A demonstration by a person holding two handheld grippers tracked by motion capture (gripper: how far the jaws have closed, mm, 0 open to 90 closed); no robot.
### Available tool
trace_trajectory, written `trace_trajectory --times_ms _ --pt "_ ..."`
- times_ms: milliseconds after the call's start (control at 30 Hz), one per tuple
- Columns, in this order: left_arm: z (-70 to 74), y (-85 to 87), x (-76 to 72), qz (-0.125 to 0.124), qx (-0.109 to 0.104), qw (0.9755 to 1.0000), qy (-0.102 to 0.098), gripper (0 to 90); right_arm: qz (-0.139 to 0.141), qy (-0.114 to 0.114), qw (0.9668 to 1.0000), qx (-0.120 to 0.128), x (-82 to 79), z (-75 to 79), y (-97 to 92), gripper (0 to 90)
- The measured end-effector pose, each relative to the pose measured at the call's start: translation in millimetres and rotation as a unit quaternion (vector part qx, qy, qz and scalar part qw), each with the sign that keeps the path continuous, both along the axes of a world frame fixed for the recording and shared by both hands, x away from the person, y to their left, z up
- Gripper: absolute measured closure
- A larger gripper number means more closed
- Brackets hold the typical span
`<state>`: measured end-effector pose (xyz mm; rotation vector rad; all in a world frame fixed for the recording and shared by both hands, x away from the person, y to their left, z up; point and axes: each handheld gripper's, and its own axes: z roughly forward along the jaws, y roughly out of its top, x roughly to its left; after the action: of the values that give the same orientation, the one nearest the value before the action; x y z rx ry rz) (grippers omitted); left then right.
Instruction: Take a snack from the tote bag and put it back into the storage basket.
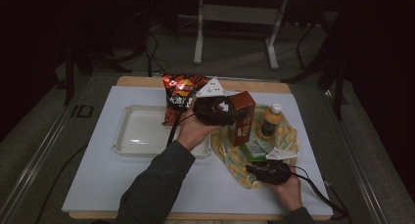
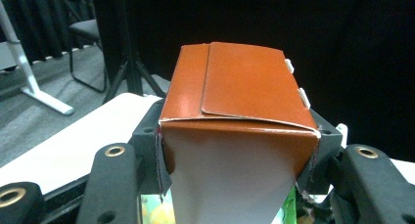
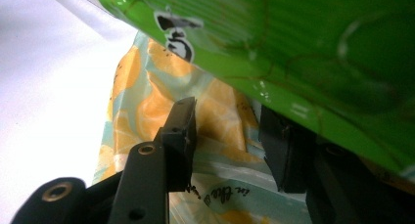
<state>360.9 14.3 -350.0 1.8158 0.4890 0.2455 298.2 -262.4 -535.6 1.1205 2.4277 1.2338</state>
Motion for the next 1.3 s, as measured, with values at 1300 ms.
trace_trajectory --times_ms 1300 --pt "-24.8 80.0 1.7 0.067 0.036 0.9971 0.002 42.3 0.002 0.001 1.0 -0.001 -0.3 -0.7 0.0 57.5"
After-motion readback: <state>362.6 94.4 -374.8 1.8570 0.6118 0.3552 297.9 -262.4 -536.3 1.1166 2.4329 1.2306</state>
